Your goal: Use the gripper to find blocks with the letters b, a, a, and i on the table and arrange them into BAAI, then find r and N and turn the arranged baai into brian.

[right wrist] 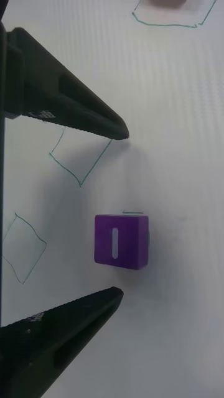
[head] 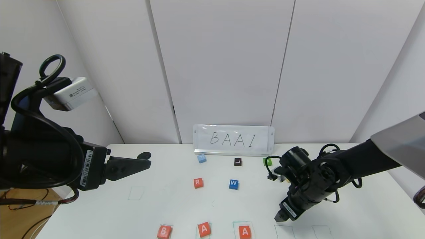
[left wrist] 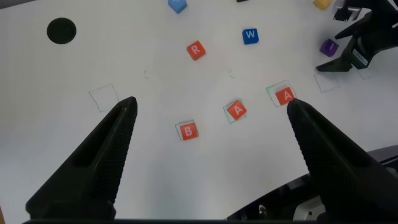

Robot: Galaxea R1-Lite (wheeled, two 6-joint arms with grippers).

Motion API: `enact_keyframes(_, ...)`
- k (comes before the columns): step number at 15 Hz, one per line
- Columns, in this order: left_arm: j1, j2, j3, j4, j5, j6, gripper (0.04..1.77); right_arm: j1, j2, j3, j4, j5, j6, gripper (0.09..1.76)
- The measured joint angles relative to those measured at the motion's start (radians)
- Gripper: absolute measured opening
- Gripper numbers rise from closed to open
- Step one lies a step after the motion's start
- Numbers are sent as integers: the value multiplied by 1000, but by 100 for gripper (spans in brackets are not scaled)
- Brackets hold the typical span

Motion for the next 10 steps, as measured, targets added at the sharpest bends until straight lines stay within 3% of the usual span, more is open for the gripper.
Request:
enact_keyframes(6, -11, 4, 2, -1, 1, 0, 172, -3, 16, -1, -1, 1, -27, 170)
enact_keyframes(10, -13, 5, 3, -2, 1, 0, 172, -3, 16, 0, -2, 1, -28, 109)
